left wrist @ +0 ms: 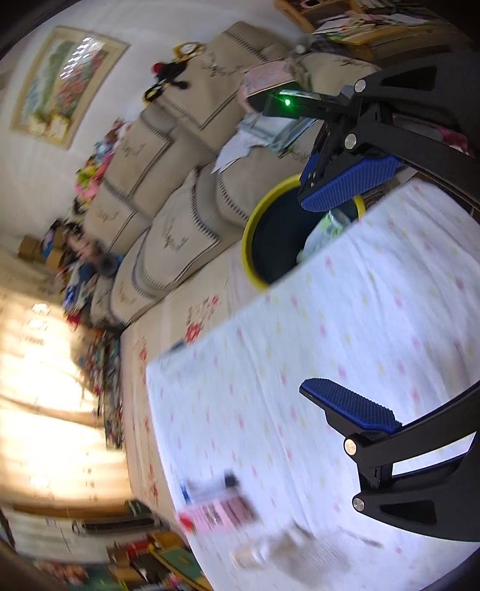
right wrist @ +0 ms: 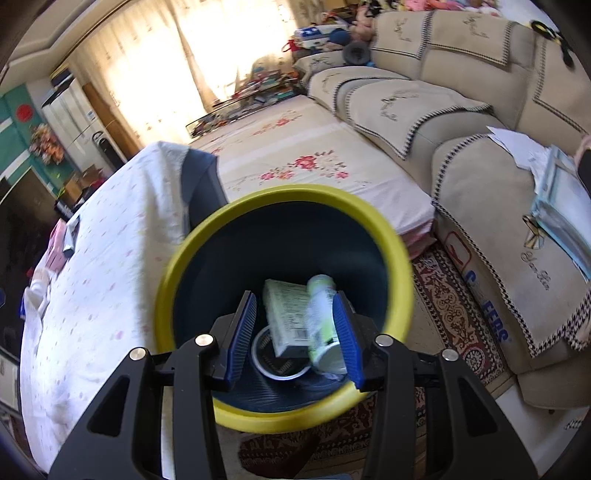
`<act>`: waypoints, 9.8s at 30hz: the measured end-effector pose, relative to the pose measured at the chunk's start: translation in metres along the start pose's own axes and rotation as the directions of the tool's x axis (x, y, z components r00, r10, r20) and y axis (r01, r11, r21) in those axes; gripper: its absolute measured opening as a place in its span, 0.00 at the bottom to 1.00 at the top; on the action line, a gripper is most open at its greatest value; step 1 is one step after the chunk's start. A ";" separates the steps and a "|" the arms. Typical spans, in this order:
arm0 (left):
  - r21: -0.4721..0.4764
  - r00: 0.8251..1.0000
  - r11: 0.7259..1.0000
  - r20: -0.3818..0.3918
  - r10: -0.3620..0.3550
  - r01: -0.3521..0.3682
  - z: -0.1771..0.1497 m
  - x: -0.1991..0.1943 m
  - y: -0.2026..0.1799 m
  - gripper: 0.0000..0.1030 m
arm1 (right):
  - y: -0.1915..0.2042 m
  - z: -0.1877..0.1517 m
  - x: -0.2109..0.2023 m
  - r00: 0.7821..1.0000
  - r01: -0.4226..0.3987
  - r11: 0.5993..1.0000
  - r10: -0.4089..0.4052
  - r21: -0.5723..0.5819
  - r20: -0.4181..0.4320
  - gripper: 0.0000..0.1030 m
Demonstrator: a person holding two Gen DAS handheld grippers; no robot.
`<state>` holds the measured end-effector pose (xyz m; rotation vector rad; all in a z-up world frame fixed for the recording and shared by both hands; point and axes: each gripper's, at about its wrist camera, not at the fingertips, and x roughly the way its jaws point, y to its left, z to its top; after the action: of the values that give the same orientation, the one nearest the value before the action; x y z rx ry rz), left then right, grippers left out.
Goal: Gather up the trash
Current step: 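Pinch the white towel with the right gripper and lift it, then carry the white towel into the yellow bin and open the right gripper, then grasp the white pill bottle across its body with the left gripper, then carry the white pill bottle toward the yellow bin with the left gripper, then open the left gripper over the yellow bin to drop the pill bottle, then lower the right gripper onto the white-and-blue tube sachet and grasp it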
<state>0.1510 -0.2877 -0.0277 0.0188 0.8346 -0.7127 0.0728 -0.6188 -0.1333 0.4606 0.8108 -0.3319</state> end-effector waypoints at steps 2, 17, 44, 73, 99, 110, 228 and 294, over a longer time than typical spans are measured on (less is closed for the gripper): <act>-0.029 0.999 0.999 0.023 0.034 -0.033 -0.008 -0.015 0.020 0.89 | 0.014 0.001 0.000 1.000 -0.011 1.000 0.011 -0.025 -0.002 0.40; -0.246 0.956 0.937 0.093 0.276 -0.247 -0.087 -0.116 0.171 0.89 | 0.209 0.006 0.008 0.967 -0.256 0.909 0.237 -0.329 -0.097 0.40; -0.362 0.930 0.885 0.106 0.351 -0.292 -0.133 -0.156 0.245 0.89 | 0.434 -0.073 0.059 0.885 -0.456 0.685 0.279 -0.569 -0.374 0.04; -0.307 0.938 0.906 0.097 0.334 -0.291 -0.119 -0.143 0.209 0.89 | 0.242 -0.033 -0.080 0.909 -0.406 0.812 0.408 -0.420 -0.090 0.03; -0.254 0.952 0.926 0.054 0.301 -0.279 -0.106 -0.110 0.185 0.89 | 0.193 0.038 -0.161 0.883 -0.320 0.851 0.427 -0.417 0.195 0.04; -0.227 0.955 0.933 0.039 0.295 -0.279 -0.098 -0.098 0.175 0.89 | 0.105 0.061 -0.126 0.948 -0.099 0.966 0.164 -0.241 0.271 0.05; 0.263 0.998 0.964 -0.057 -0.037 0.051 0.022 0.073 0.022 0.93 | -0.002 0.015 -0.029 1.000 0.022 0.999 -0.021 -0.049 0.019 0.35; -0.285 0.923 0.888 0.029 0.383 -0.360 -0.029 -0.008 0.291 0.93 | 0.419 0.088 0.182 0.931 -0.337 0.805 0.206 -0.489 -0.303 0.24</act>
<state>0.2979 -0.0507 -0.1152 -0.0986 0.8125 -0.2288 0.4344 -0.3268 -0.1069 0.0820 1.0112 0.2316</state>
